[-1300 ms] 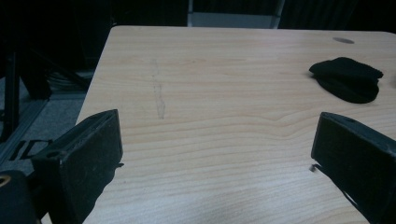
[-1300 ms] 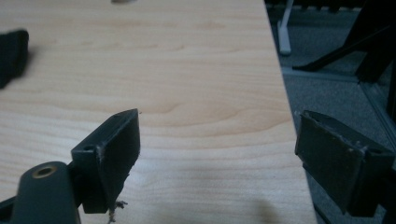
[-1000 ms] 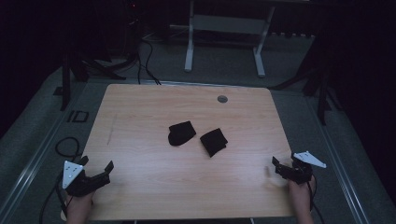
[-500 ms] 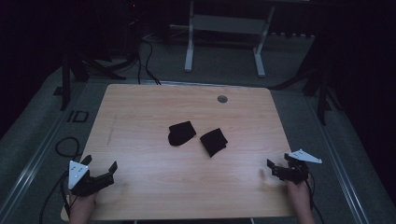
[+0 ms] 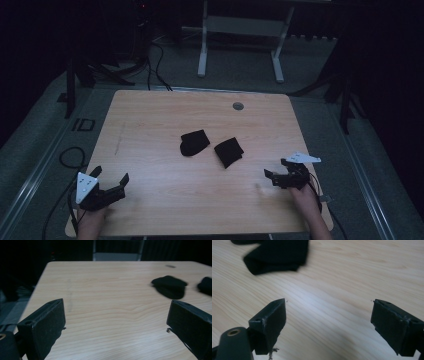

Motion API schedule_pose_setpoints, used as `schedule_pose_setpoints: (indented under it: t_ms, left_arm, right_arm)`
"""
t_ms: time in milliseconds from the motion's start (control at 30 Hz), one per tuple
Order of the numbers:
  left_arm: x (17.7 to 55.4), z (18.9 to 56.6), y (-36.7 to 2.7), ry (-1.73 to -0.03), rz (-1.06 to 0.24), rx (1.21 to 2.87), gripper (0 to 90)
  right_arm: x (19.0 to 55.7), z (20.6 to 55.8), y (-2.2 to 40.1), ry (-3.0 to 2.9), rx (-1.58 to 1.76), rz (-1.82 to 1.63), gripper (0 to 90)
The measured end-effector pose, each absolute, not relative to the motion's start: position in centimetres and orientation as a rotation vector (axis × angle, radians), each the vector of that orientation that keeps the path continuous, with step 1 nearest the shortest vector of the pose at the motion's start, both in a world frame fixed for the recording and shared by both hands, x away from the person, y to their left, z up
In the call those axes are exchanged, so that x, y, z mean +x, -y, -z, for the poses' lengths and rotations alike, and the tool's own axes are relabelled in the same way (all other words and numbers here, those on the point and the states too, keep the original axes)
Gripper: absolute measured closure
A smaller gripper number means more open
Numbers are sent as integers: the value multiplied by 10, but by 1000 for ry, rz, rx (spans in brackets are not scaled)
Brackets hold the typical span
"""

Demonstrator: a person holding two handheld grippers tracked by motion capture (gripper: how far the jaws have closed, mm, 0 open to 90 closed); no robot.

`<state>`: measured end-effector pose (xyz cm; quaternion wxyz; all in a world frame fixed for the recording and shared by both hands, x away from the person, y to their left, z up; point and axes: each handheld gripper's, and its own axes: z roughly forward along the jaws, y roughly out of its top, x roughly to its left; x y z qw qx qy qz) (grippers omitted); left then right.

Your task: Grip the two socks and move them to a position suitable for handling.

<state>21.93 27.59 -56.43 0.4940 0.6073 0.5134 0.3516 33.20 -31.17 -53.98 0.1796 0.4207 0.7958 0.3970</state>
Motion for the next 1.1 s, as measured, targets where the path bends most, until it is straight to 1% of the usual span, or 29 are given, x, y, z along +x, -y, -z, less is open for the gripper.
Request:
schedule_pose_setpoints:
  t_ms: [33,233,300,400,433,467,500,567,733,800,967,1100]
  left_arm:
    - [219,564,-276,-1245,-852,1472,23]
    - [218,562,-269,-1206,-837,1490,23]
    - [218,562,-267,-1197,-841,1504,23]
    - [218,562,-266,-1187,-855,1504,23]
    - [218,562,-267,-1189,-848,1500,23]
    - [218,562,-267,-1195,-840,1494,23]
    - [219,562,-268,-1202,-831,1497,23]
    - [219,563,-268,-1206,-828,1508,23]
    - [220,564,-268,-1213,-816,1516,23]
    - [220,564,-269,-1214,-819,1514,23]
    - [219,564,-271,-1220,-816,1503,22]
    - [218,564,-272,-1220,-817,1502,23]
  right_arm:
    - [332,540,312,-2249,1189,-1122,126]
    - [346,528,276,-2290,1164,-1190,128]
    - [349,528,270,-2314,1151,-1208,128]
    - [358,527,244,-2375,1077,-1202,131]
    - [358,527,244,-2375,1077,-1202,131]
    - [364,528,232,-2390,1059,-1207,135]
    - [364,528,232,-2390,1059,-1207,135]
    - [375,530,215,-2409,1030,-1201,142]
    - [394,534,191,-2441,997,-1182,166]
    - [401,537,183,-2446,982,-1152,191]
    - [417,545,168,-2454,953,-1081,197]
    - [422,555,163,-2466,967,-1003,228]
